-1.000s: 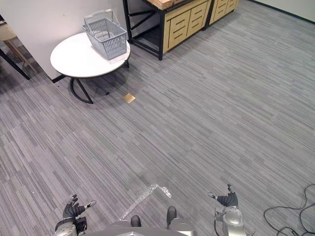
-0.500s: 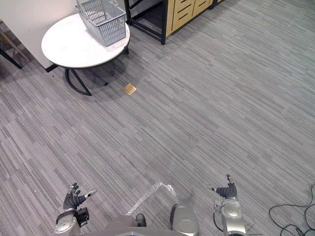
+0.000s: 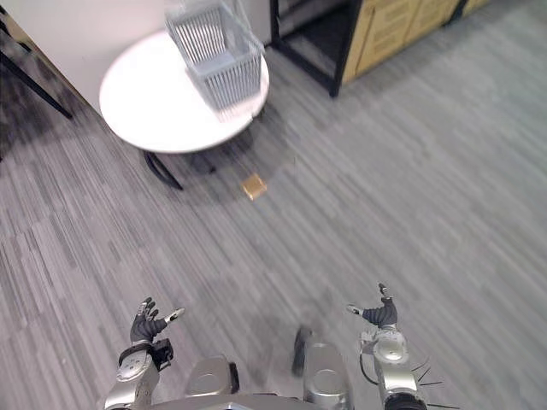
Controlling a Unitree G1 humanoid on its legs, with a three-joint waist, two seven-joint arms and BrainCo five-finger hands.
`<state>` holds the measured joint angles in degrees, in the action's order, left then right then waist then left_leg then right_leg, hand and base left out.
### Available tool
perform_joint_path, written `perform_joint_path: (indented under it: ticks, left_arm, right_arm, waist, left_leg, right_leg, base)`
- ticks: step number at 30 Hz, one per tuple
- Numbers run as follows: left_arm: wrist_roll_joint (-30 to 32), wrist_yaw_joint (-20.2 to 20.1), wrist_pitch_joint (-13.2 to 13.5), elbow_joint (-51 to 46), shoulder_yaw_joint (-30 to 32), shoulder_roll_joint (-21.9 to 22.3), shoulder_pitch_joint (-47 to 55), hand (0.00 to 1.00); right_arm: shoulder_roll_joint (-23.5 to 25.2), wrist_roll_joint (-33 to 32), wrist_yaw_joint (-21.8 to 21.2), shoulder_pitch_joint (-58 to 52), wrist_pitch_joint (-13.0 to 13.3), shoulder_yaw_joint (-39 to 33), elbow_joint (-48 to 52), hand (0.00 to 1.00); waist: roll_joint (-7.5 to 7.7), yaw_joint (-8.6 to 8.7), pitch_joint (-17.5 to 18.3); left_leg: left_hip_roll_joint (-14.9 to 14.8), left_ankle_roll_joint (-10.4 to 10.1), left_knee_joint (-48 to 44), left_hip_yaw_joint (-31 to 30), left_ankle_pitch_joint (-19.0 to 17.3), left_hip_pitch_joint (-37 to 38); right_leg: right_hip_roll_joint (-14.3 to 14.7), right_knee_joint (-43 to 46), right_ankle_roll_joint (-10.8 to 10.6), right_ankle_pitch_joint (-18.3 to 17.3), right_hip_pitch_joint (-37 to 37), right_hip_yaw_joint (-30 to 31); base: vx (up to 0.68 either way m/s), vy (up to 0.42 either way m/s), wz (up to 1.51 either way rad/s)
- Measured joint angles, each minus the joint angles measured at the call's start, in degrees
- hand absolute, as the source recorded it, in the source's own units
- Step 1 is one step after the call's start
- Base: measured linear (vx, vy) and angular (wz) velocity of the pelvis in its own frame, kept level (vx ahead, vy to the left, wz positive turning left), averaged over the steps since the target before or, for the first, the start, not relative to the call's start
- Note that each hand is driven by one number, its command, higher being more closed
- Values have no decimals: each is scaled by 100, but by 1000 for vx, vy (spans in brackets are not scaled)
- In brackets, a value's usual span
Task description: Pick vegetable in the basket
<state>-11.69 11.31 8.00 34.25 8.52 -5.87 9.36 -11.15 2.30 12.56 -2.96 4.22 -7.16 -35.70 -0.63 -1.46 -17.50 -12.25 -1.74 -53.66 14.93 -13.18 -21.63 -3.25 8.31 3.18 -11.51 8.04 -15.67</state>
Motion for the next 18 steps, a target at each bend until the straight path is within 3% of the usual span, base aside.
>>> perform_joint_path:
  ticks: [1, 2, 3, 4, 5, 6, 8, 9, 10, 11, 12, 14, 16, 18]
  left_arm:
    - [2, -1, -18, 8, 0, -16, 40, 0]
    - [2, -1, -25, 9, -1, -5, 51, 0]
    - [3, 0, -27, 2, -8, 44, 180, 0]
    - [2, 7, -30, 33, 7, 2, 271, 0]
    - [3, 14, -36, 90, 10, -14, 179, 0]
    - [7, 3, -11, 46, 56, -5, 68, 0]
    - [7, 20, -13, 6, 63, 82, 105, 0]
    - [12, 26, -16, 5, 56, 111, 194, 0]
    - [14, 34, -26, 6, 46, 93, 268, 0]
    - [18, 44, -26, 3, 35, 72, 293, 0]
    - [59, 122, -26, 3, -12, 20, 358, 0]
    - [111, 190, -5, 2, -175, -70, 439, 0]
    - [112, 241, 8, 11, -225, -123, 445, 0]
    - [118, 247, 15, 183, -365, -140, 302, 0]
  right_arm:
    - [13, 0, 1, 36, -13, 17, -59, 0]
    - [23, 1, 1, 62, -25, -3, -66, 0]
    - [14, 2, 9, -9, -42, -21, -67, 0]
    - [81, 4, 13, -11, -61, -4, -127, 0]
    - [147, 5, 24, 1, -83, 23, -91, 0]
    - [159, 59, 36, 11, -76, 28, 104, 0]
    - [183, 104, 116, -16, -70, 33, 465, 0]
    - [182, 303, 134, 23, -66, 110, 746, 0]
    - [172, 501, 155, 56, -32, 271, 1064, 0]
    - [171, 582, 155, 66, -19, 360, 1206, 0]
    - [168, 814, 181, 146, -13, 552, 1402, 0]
    - [164, 1118, 242, 245, 42, 891, 1728, 0]
    - [140, 1293, 246, 412, 93, 1040, 1939, 0]
    - [-80, 1522, 273, 677, 183, 1159, 2188, 0]
  waist:
    - [56, -65, -31]
    - [61, -93, -36]
    - [-32, -109, 15]
    - [-16, -198, 38]
    - [176, -170, 76]
    - [288, -205, 115]
    - [411, -269, 148]
    - [434, -254, 161]
    - [433, -239, 159]
    - [434, -237, 159]
    - [411, -236, 164]
    - [310, -187, 213]
    - [267, -67, 209]
    - [186, 88, 164]
  left_leg:
    - [221, -20, 1003, 54, 35, -315]
    - [377, -43, 1659, 92, 144, -390]
    - [598, 18, 3266, 50, 857, -284]
    - [749, 629, 3588, -114, 1801, -182]
    - [887, 608, 3582, -25, 1743, -181]
    - [1049, 717, 3421, -86, 1486, -257]
    - [1182, 791, 2902, -2, 837, -174]
    - [1275, 815, 2796, 16, 465, 103]
    - [1358, 833, 2849, 13, 206, 521]
    - [1407, 850, 2928, 5, 121, 760]
    - [1457, 850, 3147, -10, -19, 1309]
    - [1448, 798, 3762, -152, -94, 2194]
    - [1411, 758, 4069, -289, -113, 2654]
    - [1261, 622, 4191, -560, -199, 3076]
  right_leg:
    - [-113, -109, -253, -149, 248, 10]
    - [-150, -162, -372, -222, 397, 14]
    - [-116, -264, -527, -328, 697, 55]
    - [-160, -257, -699, -448, 923, 236]
    - [-308, -252, -663, -397, 927, 252]
    - [-466, 33, -682, -235, 756, 359]
    - [-741, 928, -934, -85, 591, 621]
    - [-917, 2052, -1306, 249, 291, 865]
    - [-1053, 3433, -1545, 632, -208, 1138]
    - [-1109, 4118, -1474, 585, -457, 1173]
    - [-1213, 5171, -1107, 371, -949, 1092]
    - [-1166, 5611, -480, -52, -1688, 689]
    - [-1064, 5202, -403, -291, -2228, 418]
    - [-725, 3441, -510, -291, -2852, 319]
  base:
    - [646, 54, -23]
    - [830, 146, -22]
    - [879, 203, -37]
    - [743, 179, -17]
    - [707, 202, 4]
    - [652, 198, 35]
    - [703, 220, 13]
    - [607, 199, -4]
    - [591, 187, -1]
    - [574, 145, -4]
    - [548, 100, -2]
    - [631, 68, 11]
    - [531, -30, 37]
    - [545, -123, 68]
